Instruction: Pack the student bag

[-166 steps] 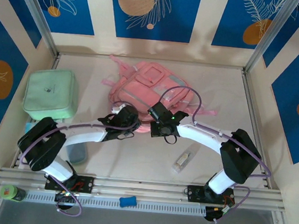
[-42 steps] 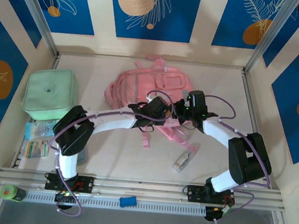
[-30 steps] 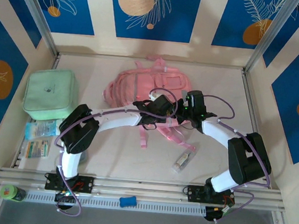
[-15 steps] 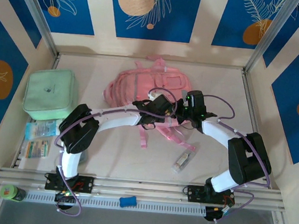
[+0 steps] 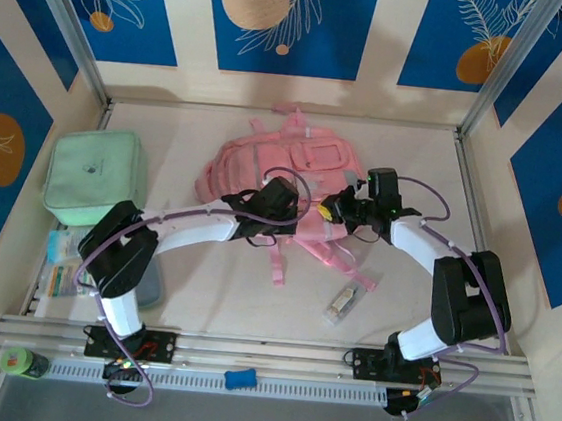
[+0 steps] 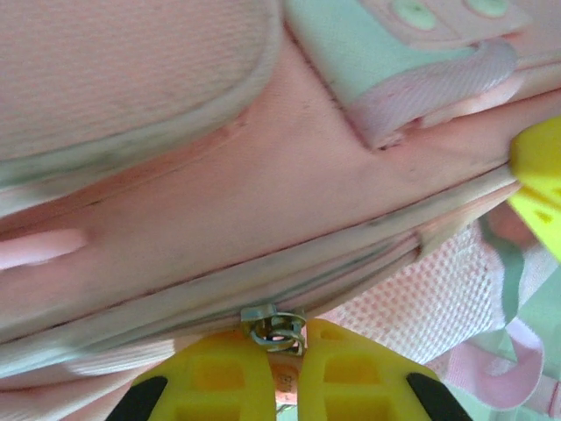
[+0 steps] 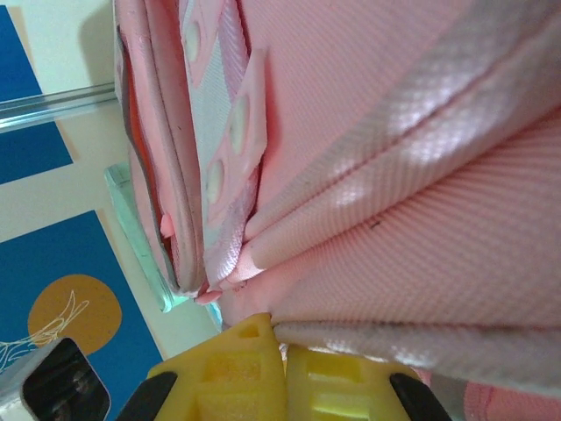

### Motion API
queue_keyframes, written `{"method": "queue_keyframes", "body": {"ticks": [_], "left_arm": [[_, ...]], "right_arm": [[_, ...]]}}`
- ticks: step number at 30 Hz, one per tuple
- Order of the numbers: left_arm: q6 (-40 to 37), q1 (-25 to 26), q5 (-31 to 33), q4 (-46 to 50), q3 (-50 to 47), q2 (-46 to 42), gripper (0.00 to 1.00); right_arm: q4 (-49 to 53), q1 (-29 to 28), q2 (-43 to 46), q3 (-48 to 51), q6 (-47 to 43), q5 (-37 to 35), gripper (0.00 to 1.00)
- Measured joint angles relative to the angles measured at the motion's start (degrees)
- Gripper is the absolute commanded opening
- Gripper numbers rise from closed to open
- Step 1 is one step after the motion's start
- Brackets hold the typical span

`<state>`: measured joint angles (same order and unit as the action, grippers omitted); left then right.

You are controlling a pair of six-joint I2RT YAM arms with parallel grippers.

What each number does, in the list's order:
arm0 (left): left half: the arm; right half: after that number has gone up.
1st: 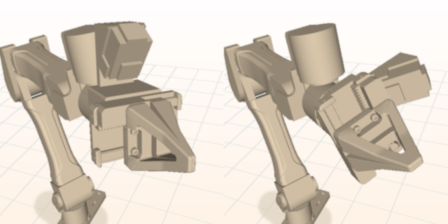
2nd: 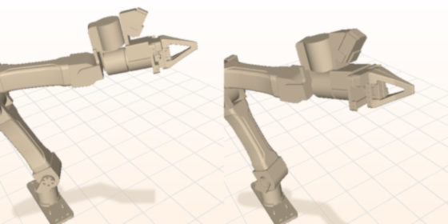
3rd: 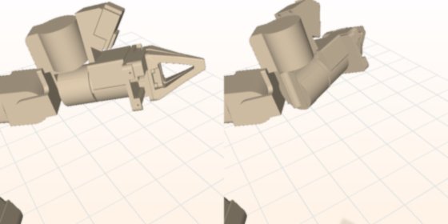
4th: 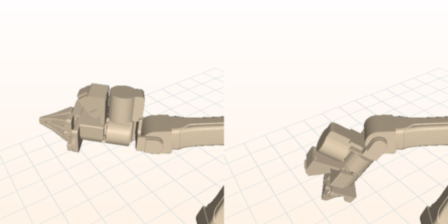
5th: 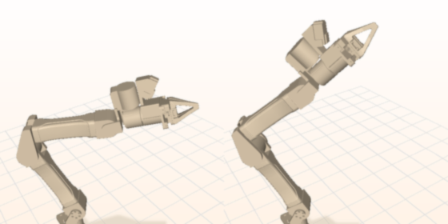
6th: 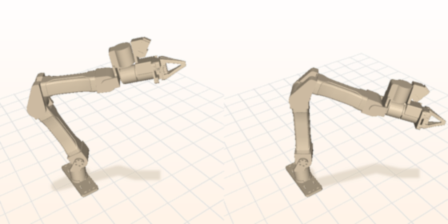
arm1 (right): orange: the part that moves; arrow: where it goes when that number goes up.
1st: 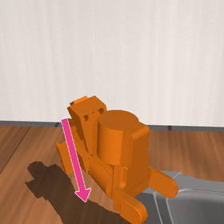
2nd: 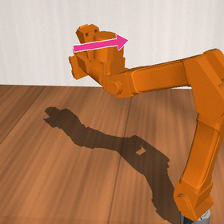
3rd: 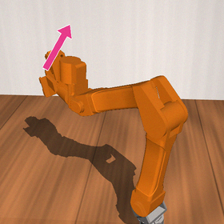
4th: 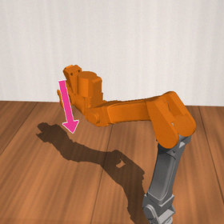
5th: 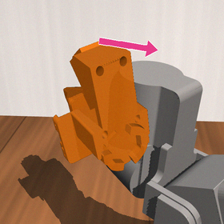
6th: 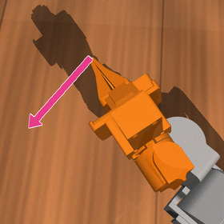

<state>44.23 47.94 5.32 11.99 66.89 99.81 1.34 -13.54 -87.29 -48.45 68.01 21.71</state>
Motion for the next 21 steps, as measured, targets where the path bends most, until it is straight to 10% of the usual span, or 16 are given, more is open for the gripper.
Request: {"method": "queue_keyframes", "body": {"ticks": [17, 21], "left_arm": [[-1.3, -3.1, -1.5, 0.4, -6.5, -5.2, 0.00], [-1.2, -3.2, -2.6, 0.4, -6.5, -5.2, 0.00]], "right_arm": [[10.2, 6.1, -12.2, -16.1, -10.6, 3.1, 0.00], [11.0, 5.3, -11.8, -16.3, -12.3, 3.0, 0.31]]}}
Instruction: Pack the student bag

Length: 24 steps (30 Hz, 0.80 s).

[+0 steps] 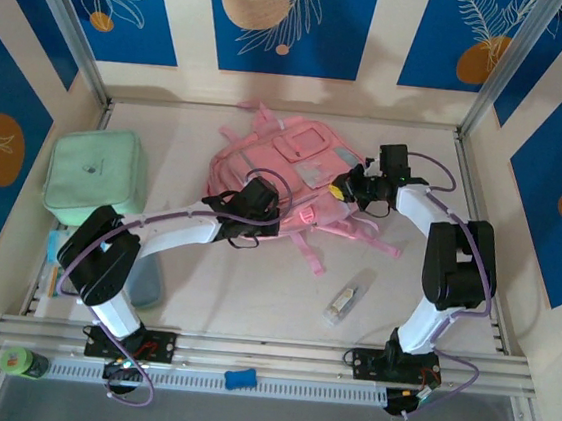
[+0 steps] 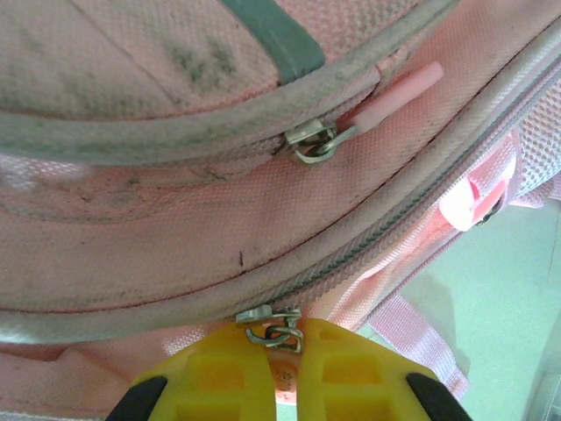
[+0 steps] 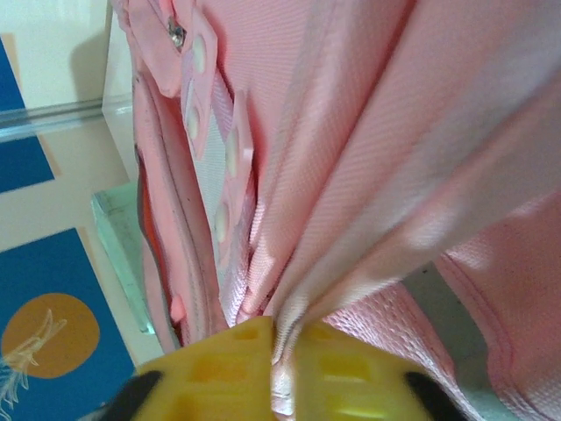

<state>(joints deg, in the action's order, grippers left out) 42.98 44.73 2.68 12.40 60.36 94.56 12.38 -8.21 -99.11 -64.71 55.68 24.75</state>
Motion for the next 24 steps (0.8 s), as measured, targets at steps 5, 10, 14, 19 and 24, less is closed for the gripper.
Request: {"method": "queue_keyframes", "body": {"ticks": [5, 10, 14, 19, 24], "left_arm": [[0.0, 0.0, -1.2, 0.0, 0.0, 0.0, 0.00], [0.0, 0.0, -1.5, -0.2, 0.0, 0.1, 0.00], [0.0, 0.0, -1.7, -0.2, 0.1, 0.1, 0.00], [-1.2, 0.0, -1.8, 0.0, 0.2, 0.1, 0.00], [-2.1, -0.2, -1.3, 0.3, 0.3, 0.1, 0.00]], "right_arm": [[-0.4, -0.9, 5.1, 5.3, 2.4, 2.3, 0.48], [-5.1, -8.4, 9.2, 11.8, 10.5, 3.7, 0.51], [-11.1, -14.5, 7.8, 15.1, 18.6, 2.7, 0.49], [-17.3, -15.5, 3.0, 13.9, 24.0, 0.2, 0.42], [-15.7, -16.4, 0.7, 10.4, 23.0, -1.7, 0.22]]}}
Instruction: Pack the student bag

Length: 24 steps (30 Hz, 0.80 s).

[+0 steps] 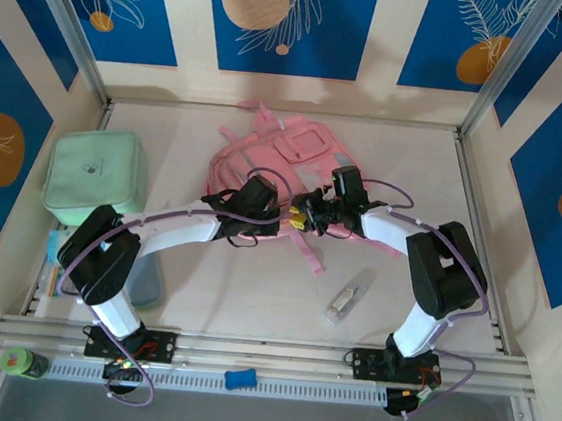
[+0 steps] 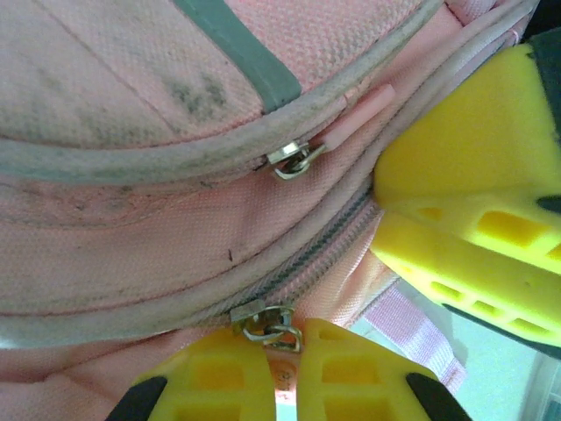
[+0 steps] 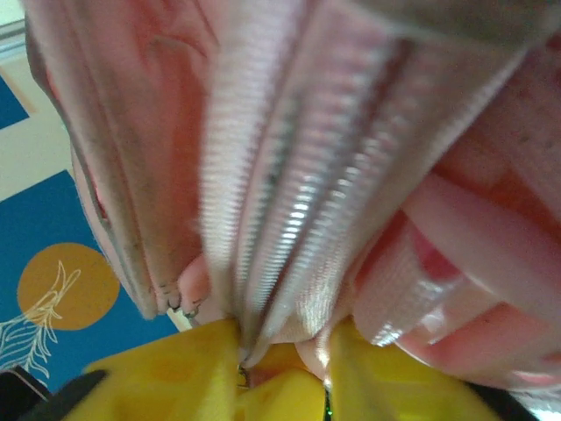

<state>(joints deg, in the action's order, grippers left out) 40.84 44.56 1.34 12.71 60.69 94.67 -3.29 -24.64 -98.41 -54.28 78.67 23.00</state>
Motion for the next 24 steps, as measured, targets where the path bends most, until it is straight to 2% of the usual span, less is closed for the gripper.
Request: {"method": "queue_keyframes", "body": {"ticks": [3, 5, 11, 18, 23, 24], "left_arm": [[-0.7, -0.3, 0.4, 0.2, 0.0, 0.0, 0.00], [-1.2, -0.3, 0.8, 0.6, 0.0, 0.0, 0.00], [-2.8, -1.2, 1.9, 2.0, -3.4, -4.6, 0.00], [-3.9, -5.5, 1.3, 2.5, -8.6, -11.8, 0.00], [-3.9, -6.3, -0.9, 2.3, -9.2, -12.6, 0.00], [-3.9, -6.3, -1.4, 2.2, -9.4, -12.6, 0.00]], "right_arm": [[2.1, -0.6, -0.8, -2.3, -3.1, -1.0, 0.07], [4.2, -0.9, -1.0, -3.5, -5.3, -1.4, 0.00], [10.1, 0.2, -0.5, -4.9, -15.5, 0.1, 0.00], [17.1, 10.4, 1.1, -4.2, -24.1, 4.4, 0.00], [20.6, 12.8, 1.1, -6.1, -27.6, 4.4, 0.00], [20.6, 12.7, 1.1, -6.4, -27.7, 4.3, 0.06]]}}
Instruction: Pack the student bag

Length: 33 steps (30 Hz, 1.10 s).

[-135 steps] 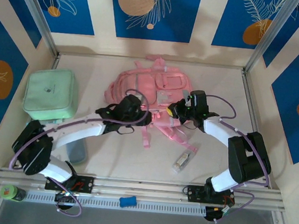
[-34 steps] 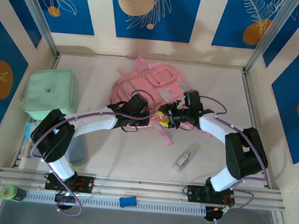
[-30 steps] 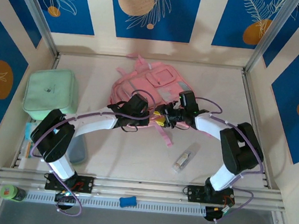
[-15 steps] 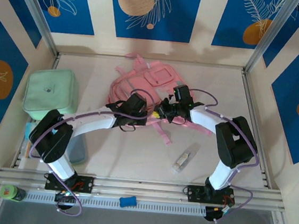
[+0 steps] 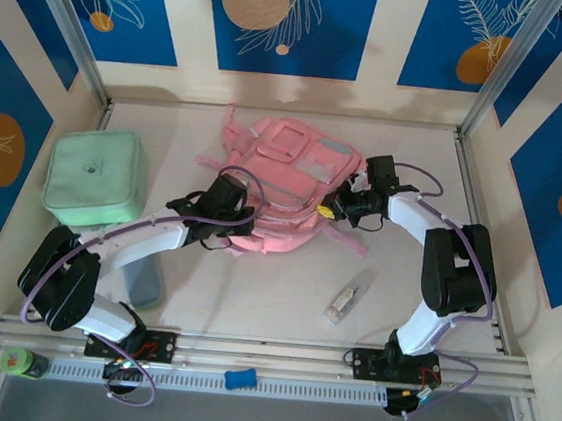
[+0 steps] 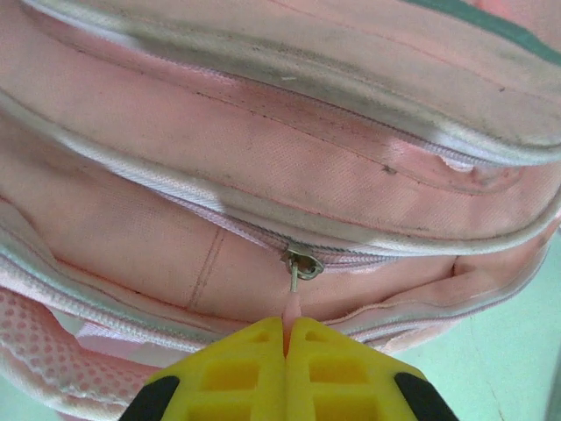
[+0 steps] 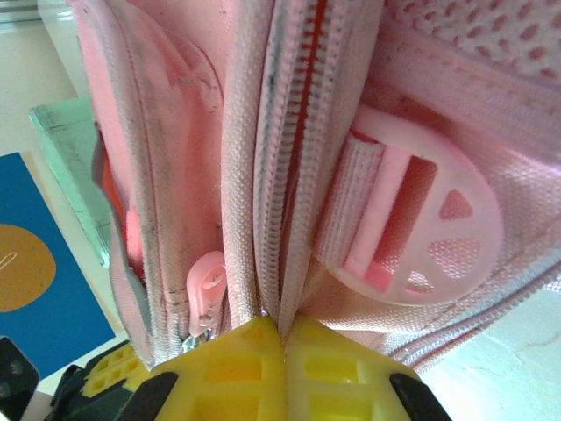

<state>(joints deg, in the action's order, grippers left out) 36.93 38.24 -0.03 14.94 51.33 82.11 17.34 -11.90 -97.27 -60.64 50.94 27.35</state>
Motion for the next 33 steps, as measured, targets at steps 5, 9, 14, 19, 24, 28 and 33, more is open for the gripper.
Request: {"method": "queue_keyframes", "body": {"ticks": [5, 9, 14, 19, 24, 28, 33], "left_arm": [[0.0, 0.0, -1.4, 0.2, -0.2, 0.0, 0.00], [0.0, 0.7, -1.7, 0.4, 0.1, 0.7, 0.00], [0.0, 1.0, -2.0, 0.3, 0.3, 2.0, 0.00], [0.0, 1.2, -2.1, -0.3, 0.3, 2.4, 0.00], [0.0, 1.5, -2.1, -0.9, 0.3, 2.4, 0.00], [0.0, 2.2, -1.6, -0.8, 0.3, 2.3, 0.00], [0.1, 5.2, 0.4, -0.8, -0.2, -0.1, 0.00]], "right_arm": [[1.3, -2.3, 2.2, -0.2, 0.9, -1.7, 0.44], [-2.5, -6.7, 8.5, 3.8, 6.4, -2.1, 0.54], [-8.4, -13.4, 8.5, 7.1, 14.7, -3.2, 0.54], [-11.3, -17.5, 3.3, 5.2, 18.8, -6.6, 0.47], [-8.3, -17.7, 0.3, 3.6, 18.0, -8.9, 0.18], [-4.9, -17.4, 0.2, 3.0, 14.2, -10.3, 0.07], [-0.7, -13.8, 2.0, 2.8, 6.4, -10.4, 0.00]]}}
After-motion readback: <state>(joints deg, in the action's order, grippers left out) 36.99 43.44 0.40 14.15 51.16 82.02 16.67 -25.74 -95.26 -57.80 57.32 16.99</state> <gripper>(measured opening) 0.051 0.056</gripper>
